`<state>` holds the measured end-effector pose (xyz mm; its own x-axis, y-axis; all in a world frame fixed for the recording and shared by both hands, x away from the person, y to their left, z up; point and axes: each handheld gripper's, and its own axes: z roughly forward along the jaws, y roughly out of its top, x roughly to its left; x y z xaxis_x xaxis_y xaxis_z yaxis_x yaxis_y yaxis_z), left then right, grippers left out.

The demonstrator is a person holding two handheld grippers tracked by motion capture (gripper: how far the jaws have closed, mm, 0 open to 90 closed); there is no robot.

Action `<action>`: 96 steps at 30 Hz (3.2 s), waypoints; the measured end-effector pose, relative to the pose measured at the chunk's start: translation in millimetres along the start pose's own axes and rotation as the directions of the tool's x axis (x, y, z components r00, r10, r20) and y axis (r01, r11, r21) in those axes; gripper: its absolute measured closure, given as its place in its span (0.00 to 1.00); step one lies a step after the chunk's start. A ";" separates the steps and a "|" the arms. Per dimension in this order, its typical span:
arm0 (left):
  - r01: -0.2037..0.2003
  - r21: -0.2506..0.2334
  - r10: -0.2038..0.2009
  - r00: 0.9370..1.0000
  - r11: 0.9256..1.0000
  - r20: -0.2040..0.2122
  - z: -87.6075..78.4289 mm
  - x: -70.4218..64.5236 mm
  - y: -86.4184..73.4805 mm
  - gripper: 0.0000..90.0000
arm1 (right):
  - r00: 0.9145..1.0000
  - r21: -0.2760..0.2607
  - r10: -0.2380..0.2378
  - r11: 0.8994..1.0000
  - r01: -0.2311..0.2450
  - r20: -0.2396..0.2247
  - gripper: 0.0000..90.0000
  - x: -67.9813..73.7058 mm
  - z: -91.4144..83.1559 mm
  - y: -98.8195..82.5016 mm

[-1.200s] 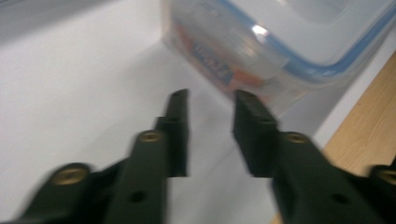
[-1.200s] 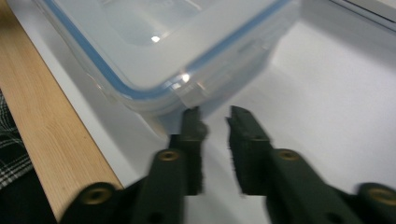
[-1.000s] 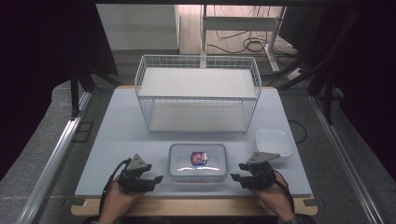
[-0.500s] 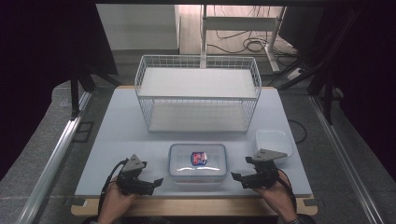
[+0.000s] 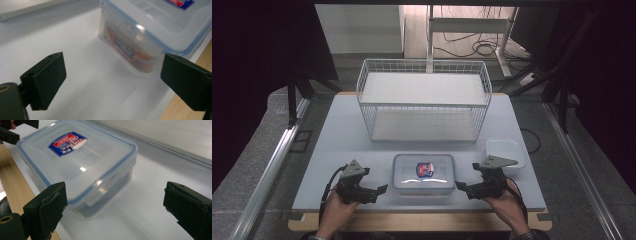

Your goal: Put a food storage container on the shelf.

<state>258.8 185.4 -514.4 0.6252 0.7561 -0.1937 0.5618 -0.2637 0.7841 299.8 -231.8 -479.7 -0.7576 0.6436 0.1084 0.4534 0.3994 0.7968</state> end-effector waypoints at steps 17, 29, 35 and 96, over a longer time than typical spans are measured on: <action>0.000 0.072 -0.008 0.994 0.997 0.113 20.6 -3.5 47.2 0.09 | 0.997 0.111 0.036 0.993 -0.028 -0.073 0.02 4.5 27.8 28.1; 0.066 0.128 -0.098 0.960 0.990 0.263 53.5 1.7 43.8 0.04 | 0.972 0.202 0.177 0.969 -0.144 -0.154 0.01 -3.0 53.0 26.8; 0.086 0.157 -0.129 0.949 0.984 0.288 55.1 -1.5 41.0 0.03 | 0.957 0.225 0.222 0.958 -0.178 -0.187 0.03 -2.4 56.3 23.4; 0.148 -0.066 -0.124 0.952 0.987 0.279 -12.6 -3.0 63.4 0.59 | 0.970 -0.040 0.171 0.983 -0.180 -0.175 0.56 4.9 -11.1 53.8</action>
<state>285.8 174.0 -456.6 0.6767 0.5859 -0.4459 0.6111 -0.1091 0.7840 315.3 -214.4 -429.8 -0.7394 0.5779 0.3455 0.5635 0.2503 0.7873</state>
